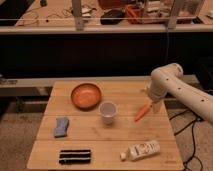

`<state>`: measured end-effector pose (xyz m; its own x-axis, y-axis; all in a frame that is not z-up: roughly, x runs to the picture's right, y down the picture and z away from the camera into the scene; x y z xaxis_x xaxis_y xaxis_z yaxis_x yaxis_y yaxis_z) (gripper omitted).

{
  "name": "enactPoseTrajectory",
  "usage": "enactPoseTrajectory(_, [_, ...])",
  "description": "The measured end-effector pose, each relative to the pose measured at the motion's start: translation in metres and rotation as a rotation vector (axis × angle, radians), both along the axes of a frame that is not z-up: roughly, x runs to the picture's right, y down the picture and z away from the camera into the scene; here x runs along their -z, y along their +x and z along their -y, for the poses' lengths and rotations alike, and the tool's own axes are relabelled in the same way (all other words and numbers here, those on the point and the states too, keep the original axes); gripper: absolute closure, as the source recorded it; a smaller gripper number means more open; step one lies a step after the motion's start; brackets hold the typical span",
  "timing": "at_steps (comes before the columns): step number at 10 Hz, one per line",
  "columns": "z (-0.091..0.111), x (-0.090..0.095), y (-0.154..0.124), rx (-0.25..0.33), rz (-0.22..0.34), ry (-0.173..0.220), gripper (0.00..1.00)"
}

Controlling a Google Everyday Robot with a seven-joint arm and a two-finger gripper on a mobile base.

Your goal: Place the pepper in the ceramic cup

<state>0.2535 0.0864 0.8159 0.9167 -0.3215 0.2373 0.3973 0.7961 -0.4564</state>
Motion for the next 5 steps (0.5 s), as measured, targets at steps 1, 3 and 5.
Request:
enactPoseTrajectory(1, [-0.001, -0.003, -0.001, 0.007, 0.008, -0.005, 0.20])
enactPoseTrajectory(3, [-0.005, -0.010, -0.003, 0.020, 0.022, -0.015, 0.20])
enactPoseTrajectory(5, [-0.008, -0.017, -0.006, 0.035, 0.035, -0.024, 0.20])
